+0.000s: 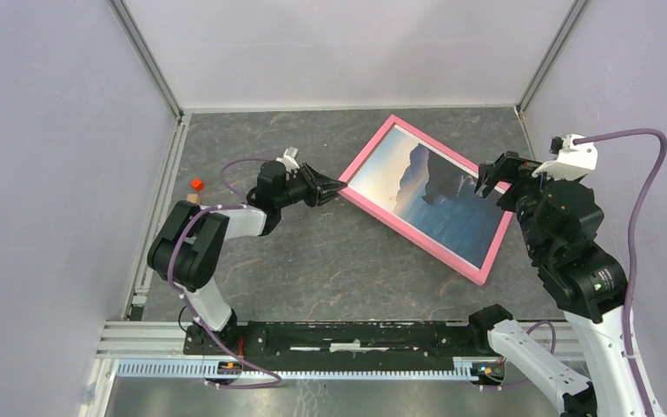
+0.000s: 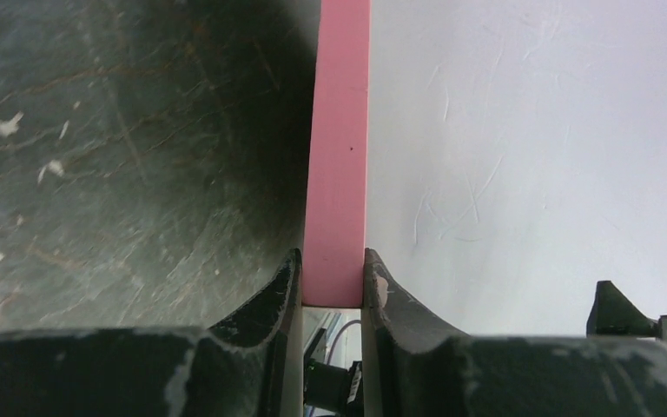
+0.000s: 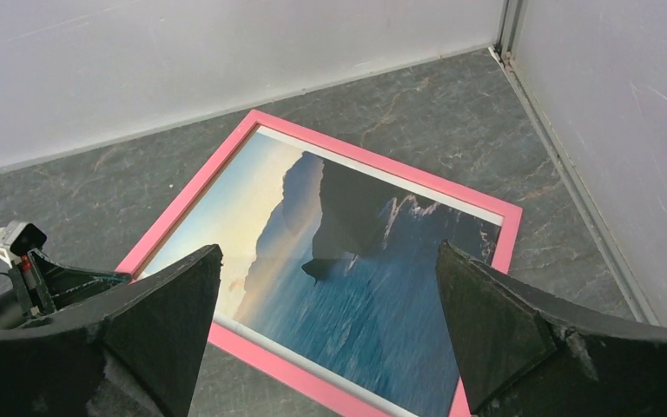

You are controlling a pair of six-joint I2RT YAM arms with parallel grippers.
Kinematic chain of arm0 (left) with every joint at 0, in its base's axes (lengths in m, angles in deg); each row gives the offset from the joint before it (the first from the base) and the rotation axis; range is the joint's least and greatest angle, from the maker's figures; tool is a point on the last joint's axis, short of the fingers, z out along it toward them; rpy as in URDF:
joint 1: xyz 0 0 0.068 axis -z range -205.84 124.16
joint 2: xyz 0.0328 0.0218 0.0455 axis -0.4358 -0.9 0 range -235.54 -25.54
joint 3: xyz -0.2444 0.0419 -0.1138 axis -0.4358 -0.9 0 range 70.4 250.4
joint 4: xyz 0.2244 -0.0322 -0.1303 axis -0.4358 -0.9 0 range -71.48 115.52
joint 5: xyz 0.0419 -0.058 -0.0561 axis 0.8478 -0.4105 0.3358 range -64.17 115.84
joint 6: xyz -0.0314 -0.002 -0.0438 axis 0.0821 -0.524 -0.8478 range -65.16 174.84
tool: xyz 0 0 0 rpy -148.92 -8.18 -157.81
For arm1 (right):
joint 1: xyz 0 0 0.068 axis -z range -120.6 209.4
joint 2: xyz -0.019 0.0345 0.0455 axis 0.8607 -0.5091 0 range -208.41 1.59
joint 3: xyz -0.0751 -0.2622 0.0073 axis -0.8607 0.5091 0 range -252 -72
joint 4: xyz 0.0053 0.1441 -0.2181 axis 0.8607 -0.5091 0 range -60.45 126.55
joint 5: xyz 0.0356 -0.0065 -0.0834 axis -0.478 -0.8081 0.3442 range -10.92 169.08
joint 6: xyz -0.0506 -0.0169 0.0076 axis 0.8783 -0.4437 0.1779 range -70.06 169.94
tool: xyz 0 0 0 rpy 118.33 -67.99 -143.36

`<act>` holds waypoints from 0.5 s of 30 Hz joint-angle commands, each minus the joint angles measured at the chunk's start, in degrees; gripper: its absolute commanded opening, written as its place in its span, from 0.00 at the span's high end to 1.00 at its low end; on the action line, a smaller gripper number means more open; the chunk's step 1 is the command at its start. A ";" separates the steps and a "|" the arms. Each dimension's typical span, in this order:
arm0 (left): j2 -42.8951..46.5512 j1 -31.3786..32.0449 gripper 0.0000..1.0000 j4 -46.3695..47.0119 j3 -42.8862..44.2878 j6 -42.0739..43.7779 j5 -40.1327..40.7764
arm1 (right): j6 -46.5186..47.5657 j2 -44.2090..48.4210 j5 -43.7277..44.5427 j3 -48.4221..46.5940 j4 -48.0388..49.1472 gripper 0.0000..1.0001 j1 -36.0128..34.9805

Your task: Put the photo into the frame

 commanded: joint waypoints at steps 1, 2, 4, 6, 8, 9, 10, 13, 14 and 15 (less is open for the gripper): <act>1.00 0.07 0.85 -0.17 -2.18 3.82 -0.11 | 1.98 0.86 -1.02 1.37 1.56 0.02 0.09; 1.53 0.05 0.84 -3.61 -2.27 6.12 0.75 | 2.31 1.07 -1.46 1.51 1.89 0.02 0.11; 3.02 0.12 0.76 -10.21 -2.75 9.51 2.79 | 2.72 1.73 -1.87 2.07 2.53 0.02 0.05; 5.15 -0.13 0.67 -13.73 -4.42 11.32 5.58 | 3.02 2.35 -1.85 2.55 3.04 0.02 0.06; 7.12 -0.89 0.62 -16.14 -6.02 12.71 7.47 | 3.14 2.86 -1.48 2.76 3.16 0.02 0.05; 8.11 -1.32 0.58 -17.87 -6.29 13.60 8.10 | 3.18 3.02 -1.32 2.87 3.14 0.02 0.09; 9.48 -1.67 0.54 -20.75 -6.22 14.71 9.00 | 3.22 3.03 -1.27 2.91 3.16 0.02 0.05; 15.59 -1.89 0.26 -31.68 -4.74 20.07 14.73 | 3.14 2.87 -1.65 2.59 2.64 0.02 0.09; 17.99 -1.92 0.10 -35.15 -4.05 22.42 17.63 | 2.90 2.69 -1.67 2.09 2.16 0.02 0.07; 20.91 -1.89 0.01 -38.70 -3.29 24.15 19.94 | 2.91 2.62 -1.63 1.47 1.74 0.02 0.05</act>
